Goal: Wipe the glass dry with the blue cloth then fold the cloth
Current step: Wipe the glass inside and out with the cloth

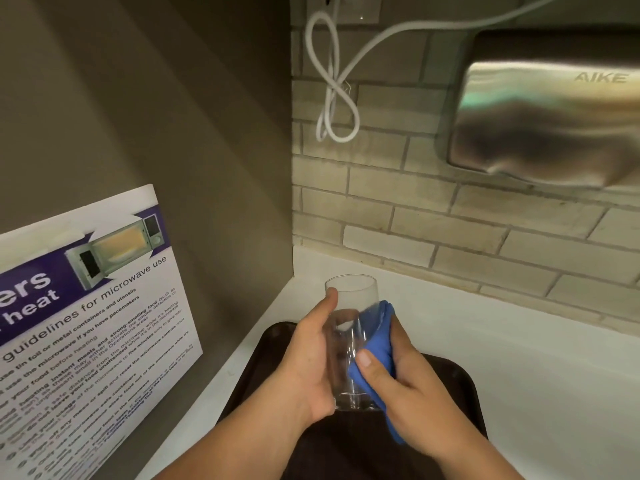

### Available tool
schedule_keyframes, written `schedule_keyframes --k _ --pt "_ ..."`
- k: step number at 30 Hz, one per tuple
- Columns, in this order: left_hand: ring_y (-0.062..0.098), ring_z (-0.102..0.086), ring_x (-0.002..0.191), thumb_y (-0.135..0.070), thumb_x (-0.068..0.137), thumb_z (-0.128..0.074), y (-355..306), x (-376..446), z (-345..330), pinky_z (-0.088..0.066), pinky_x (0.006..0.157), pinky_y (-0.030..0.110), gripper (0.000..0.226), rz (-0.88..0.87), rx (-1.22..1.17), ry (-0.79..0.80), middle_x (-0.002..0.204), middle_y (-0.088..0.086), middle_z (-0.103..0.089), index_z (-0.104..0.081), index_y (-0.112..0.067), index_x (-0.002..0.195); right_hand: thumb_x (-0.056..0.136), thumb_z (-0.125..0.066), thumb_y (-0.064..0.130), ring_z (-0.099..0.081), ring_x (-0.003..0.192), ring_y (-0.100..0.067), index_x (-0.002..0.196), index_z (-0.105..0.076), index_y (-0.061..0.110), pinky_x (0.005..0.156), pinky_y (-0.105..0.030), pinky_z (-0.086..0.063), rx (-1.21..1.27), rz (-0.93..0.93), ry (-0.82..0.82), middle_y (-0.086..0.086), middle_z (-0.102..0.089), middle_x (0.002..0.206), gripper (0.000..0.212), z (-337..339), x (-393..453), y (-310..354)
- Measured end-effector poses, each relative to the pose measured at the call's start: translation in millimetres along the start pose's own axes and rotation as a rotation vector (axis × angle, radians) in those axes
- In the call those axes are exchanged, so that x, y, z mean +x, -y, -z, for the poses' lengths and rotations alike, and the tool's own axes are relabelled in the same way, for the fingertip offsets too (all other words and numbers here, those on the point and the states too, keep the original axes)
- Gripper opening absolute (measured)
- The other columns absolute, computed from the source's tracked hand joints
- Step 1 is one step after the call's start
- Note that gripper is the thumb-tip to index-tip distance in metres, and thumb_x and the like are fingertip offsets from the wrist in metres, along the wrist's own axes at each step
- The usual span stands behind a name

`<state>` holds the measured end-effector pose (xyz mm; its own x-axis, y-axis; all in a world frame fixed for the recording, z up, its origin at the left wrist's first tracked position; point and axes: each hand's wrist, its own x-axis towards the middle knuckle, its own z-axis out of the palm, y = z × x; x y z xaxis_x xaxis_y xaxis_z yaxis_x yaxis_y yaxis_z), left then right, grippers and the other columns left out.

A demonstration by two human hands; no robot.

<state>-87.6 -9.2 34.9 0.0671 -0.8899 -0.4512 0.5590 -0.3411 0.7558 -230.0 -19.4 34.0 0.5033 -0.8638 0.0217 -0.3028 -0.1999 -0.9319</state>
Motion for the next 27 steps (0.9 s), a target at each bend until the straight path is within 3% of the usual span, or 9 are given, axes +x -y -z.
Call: schedule_keyframes --k 2,4,8,11,14,16,20,24,27 --pt "0.033 -0.081 0.096 -0.067 0.085 -0.061 6 -7 -8 -0.061 0.093 0.047 0.063 0.009 0.023 0.038 0.104 0.016 -0.084 -0.086 -0.013 0.105 0.099 -0.054 0.042 -0.069 0.099 0.006 0.125 -0.05 0.041 0.087 -0.019 -0.057 -0.025 0.025 -0.172 0.012 -0.071 0.108 0.027 -2 9 4" --pt "0.038 -0.077 0.109 -0.066 0.078 -0.065 10 -10 -12 -0.056 0.105 0.053 0.067 0.014 0.021 0.046 0.115 0.021 -0.081 -0.084 -0.012 0.113 0.1 -0.05 0.043 -0.073 0.086 -0.006 0.105 -0.058 0.033 0.079 -0.027 -0.057 0.036 -0.008 -0.331 0.002 -0.074 0.096 0.014 -1 22 13" --pt "0.044 -0.073 0.113 -0.073 0.092 -0.05 3 -1 0 -0.051 0.108 0.063 0.073 0.039 -0.034 0.025 0.123 0.024 -0.077 -0.081 -0.013 0.119 0.104 -0.036 0.045 -0.073 0.087 -0.021 0.1 -0.066 0.021 0.086 -0.04 -0.057 0.101 -0.12 -0.392 -0.009 -0.076 0.091 0.038 7 39 18" --pt "0.045 -0.072 0.112 -0.075 0.093 -0.047 -5 6 6 -0.051 0.106 0.065 0.08 0.081 -0.048 -0.009 0.125 0.024 -0.076 -0.076 -0.009 0.127 0.103 -0.039 0.047 -0.074 0.087 -0.026 0.101 -0.068 0.018 0.087 -0.045 -0.058 0.116 -0.163 -0.289 -0.014 -0.076 0.089 0.041 4 28 9" --pt "0.041 -0.075 0.107 -0.079 0.09 -0.05 -7 11 7 -0.059 0.095 0.051 0.085 0.074 -0.081 -0.043 0.116 0.024 -0.079 -0.076 -0.004 0.122 0.099 -0.044 0.05 -0.07 0.097 -0.008 0.125 -0.057 0.022 0.091 -0.028 -0.057 -0.139 -0.078 -0.089 -0.001 -0.072 0.104 0.041 -11 9 -2" --pt "0.038 -0.077 0.103 -0.074 0.091 -0.054 -3 10 6 -0.059 0.093 0.047 0.077 0.058 -0.072 -0.06 0.107 0.022 -0.082 -0.078 -0.005 0.116 0.096 -0.045 0.054 -0.066 0.102 -0.004 0.138 -0.042 0.029 0.092 -0.021 -0.055 -0.28 0.005 -0.111 0.009 -0.065 0.114 0.049 -19 7 -4" --pt "0.036 -0.078 0.107 -0.067 0.087 -0.062 5 6 5 -0.058 0.099 0.049 0.066 0.046 -0.013 -0.003 0.114 0.019 -0.082 -0.082 -0.012 0.117 0.1 -0.044 0.049 -0.069 0.086 -0.007 0.107 -0.056 0.029 0.073 -0.016 -0.052 -0.155 -0.03 -0.284 0.006 -0.07 0.093 0.025 -8 24 6" --pt "0.037 -0.076 0.098 -0.071 0.071 -0.069 2 6 4 -0.057 0.095 0.049 0.078 0.018 -0.063 0.052 0.111 0.02 -0.08 -0.083 -0.008 0.114 0.101 -0.037 0.051 -0.068 0.069 -0.01 0.088 -0.063 0.019 0.072 -0.027 -0.056 -0.038 -0.087 -0.262 -0.002 -0.07 0.075 0.043 -3 22 9" --pt "0.031 -0.079 0.078 -0.071 0.078 -0.066 -1 6 4 -0.061 0.079 0.04 0.07 -0.014 -0.042 0.022 0.089 0.018 -0.082 -0.086 -0.006 0.093 0.099 -0.043 0.052 -0.068 0.089 0.002 0.133 -0.055 0.025 0.077 -0.008 -0.049 -0.131 -0.073 -0.108 0.007 -0.072 0.103 0.045 -11 9 5"
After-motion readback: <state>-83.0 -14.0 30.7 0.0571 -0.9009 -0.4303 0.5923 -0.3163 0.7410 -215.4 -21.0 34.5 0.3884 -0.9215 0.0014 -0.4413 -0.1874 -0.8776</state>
